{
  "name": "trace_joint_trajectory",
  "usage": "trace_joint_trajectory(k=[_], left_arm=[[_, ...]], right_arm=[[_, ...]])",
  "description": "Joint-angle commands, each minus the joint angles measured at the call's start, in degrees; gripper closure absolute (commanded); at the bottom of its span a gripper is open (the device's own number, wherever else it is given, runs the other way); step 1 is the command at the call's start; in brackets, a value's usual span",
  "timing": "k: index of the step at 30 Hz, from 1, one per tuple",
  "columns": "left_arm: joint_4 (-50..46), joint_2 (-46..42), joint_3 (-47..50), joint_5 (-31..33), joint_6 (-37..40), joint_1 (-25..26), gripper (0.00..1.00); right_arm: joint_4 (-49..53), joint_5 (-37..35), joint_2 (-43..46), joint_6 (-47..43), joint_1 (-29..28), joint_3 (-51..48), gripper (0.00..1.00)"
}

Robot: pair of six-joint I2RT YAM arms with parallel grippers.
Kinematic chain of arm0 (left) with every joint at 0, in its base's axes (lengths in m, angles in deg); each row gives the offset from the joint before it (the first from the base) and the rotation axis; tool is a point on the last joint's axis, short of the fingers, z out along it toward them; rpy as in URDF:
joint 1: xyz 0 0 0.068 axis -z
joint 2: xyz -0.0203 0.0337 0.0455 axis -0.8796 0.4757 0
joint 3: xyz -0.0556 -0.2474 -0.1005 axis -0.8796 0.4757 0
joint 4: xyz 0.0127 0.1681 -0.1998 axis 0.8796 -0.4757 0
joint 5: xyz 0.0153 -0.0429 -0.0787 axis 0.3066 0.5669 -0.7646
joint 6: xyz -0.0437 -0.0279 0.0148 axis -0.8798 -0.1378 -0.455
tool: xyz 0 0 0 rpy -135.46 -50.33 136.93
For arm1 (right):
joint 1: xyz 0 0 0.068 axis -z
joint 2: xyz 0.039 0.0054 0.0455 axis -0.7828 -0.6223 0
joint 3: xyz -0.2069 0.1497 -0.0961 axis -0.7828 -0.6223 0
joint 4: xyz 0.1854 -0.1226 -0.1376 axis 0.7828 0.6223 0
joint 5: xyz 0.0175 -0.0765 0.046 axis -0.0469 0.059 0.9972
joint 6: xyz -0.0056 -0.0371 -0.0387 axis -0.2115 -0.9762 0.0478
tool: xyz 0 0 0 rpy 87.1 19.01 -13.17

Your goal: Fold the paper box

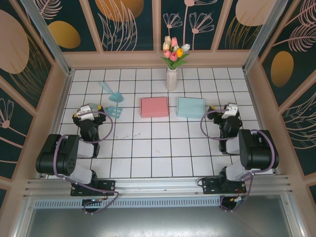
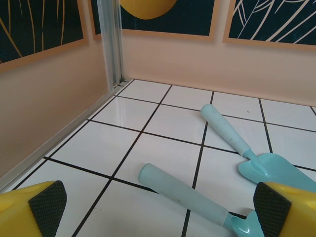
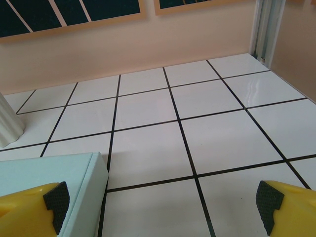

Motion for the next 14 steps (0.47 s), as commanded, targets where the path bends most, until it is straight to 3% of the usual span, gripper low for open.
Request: trace_joint_trajectory(k=[1, 8, 14], left_arm=[[2.5, 0.21, -0.67, -0.72, -0.54, -0.35, 0.01], [0.76, 0.74, -1.95, -1.18, -0.74, -0.35, 0.01], [1.61, 0.34, -1.29, -5.57, 0.96, -0.44, 0.01]], right_arm=[[-1.08, 1.04, -0.4, -0.77, 0.14, 0.88, 0.01], [-1.07, 1.07, -0.4, -0.78, 0.09, 0.83, 0.01], [-1.08, 1.09, -0.34, -0.74, 0.1, 0.85, 0.01]])
